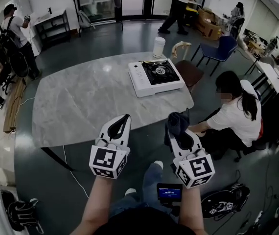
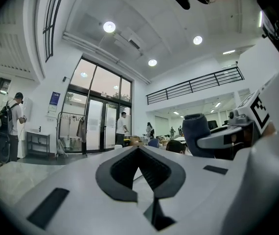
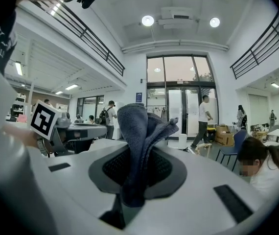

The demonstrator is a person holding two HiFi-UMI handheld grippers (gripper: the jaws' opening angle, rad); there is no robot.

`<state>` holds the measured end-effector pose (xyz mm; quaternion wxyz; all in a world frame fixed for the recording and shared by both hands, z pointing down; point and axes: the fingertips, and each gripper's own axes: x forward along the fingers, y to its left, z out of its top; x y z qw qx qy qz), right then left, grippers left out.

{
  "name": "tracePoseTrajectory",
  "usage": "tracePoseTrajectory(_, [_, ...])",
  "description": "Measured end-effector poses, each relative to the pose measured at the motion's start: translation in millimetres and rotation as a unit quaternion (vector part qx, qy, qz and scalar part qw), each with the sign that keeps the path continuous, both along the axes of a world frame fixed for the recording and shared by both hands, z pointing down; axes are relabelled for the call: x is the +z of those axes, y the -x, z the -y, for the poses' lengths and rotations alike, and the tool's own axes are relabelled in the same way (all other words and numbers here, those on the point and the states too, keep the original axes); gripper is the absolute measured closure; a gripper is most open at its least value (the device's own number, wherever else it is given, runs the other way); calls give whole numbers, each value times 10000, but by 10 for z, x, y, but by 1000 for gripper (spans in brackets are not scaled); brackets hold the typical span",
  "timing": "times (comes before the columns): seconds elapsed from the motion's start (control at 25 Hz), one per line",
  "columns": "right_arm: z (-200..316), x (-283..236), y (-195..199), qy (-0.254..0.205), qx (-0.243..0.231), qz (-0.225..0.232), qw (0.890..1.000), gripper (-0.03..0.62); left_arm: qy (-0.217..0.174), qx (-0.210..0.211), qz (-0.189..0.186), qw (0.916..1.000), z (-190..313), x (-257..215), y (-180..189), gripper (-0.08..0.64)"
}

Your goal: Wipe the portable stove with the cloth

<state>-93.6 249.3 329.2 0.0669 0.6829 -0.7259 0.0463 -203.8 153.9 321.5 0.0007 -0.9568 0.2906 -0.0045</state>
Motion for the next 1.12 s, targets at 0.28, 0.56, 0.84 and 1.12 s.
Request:
tracePoseTrajectory(0.28, [736, 71, -691, 132, -458, -62, 9988, 517, -77, -464, 137, 9988, 717, 19, -614, 549])
tracePoseTrajectory(0.56, [1369, 143, -1406, 308, -913, -83, 9953, 517, -7, -868, 205, 9960, 1233, 70, -1257, 549])
tracePoseTrajectory(0.84, [1875, 156, -1837, 422, -1374, -63, 9896, 517, 101, -1333, 304, 9906, 1586, 98, -1548, 549])
tracePoseTrajectory(1.12, [2366, 158, -1746, 427, -1732, -72, 9839, 517, 174, -1653, 388, 9853, 1913, 140, -1405, 549])
